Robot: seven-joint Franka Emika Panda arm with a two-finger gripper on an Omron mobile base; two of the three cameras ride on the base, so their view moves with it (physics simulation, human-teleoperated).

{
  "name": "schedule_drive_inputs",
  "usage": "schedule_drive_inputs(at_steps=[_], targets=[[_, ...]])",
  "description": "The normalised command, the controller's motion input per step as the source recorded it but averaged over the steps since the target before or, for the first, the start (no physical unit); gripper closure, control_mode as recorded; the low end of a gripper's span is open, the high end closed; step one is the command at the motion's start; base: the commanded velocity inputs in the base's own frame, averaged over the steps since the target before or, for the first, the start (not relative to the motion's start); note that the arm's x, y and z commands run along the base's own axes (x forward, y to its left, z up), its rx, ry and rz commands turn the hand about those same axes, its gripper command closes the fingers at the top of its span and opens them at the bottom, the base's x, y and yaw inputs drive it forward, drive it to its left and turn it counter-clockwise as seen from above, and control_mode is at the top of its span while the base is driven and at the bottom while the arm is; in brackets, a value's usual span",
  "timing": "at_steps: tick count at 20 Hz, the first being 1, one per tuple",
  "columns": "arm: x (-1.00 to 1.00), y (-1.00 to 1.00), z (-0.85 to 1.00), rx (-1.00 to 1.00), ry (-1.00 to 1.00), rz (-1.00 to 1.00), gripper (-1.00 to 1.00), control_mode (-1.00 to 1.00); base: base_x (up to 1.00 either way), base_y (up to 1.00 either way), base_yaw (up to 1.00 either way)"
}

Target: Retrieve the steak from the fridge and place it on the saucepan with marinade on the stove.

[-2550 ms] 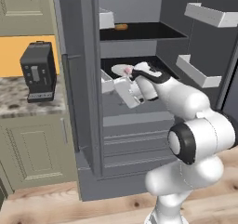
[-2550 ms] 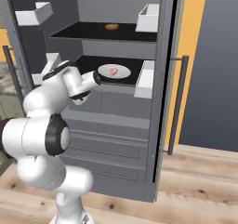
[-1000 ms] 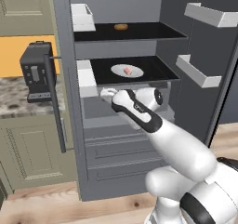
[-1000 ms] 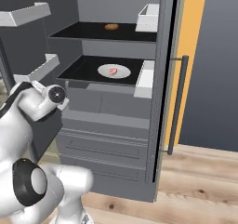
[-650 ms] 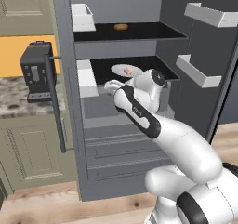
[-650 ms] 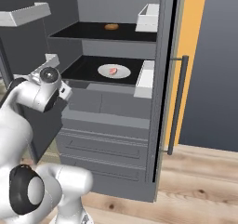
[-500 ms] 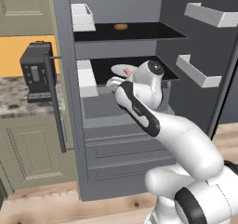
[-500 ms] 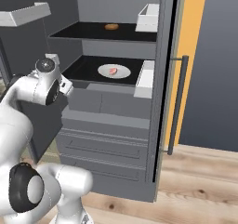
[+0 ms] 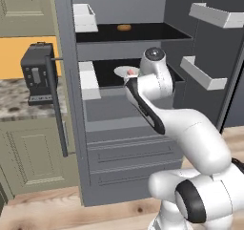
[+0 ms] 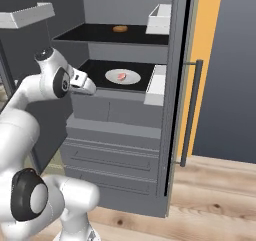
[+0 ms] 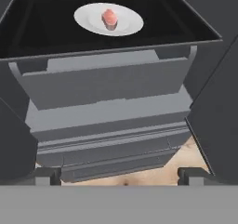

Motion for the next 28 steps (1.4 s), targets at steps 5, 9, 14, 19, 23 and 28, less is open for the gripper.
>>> schedule_drive_inputs(at_steps=[5,9,14,19,23,28], targets=[[0.05,-0.62,-0.14,-0.06,-0.20,0.00,-1.00,-1.00,0.00,0.00,0.00],[0.34,-0.46,0.00,0.17,-0.07,0.00,-1.00,-1.00,0.00,0.00,0.00],[0.58,-0.27,0.24,0.24,0.00,0.00,-1.00,-1.00,0.00,0.00,0.00],[0.86,-0.05,0.38,0.13,0.11,0.00,-1.00,-1.00,0.00,0.00,0.00],[0.91,0.00,0.10,0.00,0.15,0.00,-1.00,-1.00,0.00,0.00,0.00],[0.71,0.00,-0.08,-0.06,-0.01,0.01,-1.00,-1.00,0.00,0.00,0.00]])
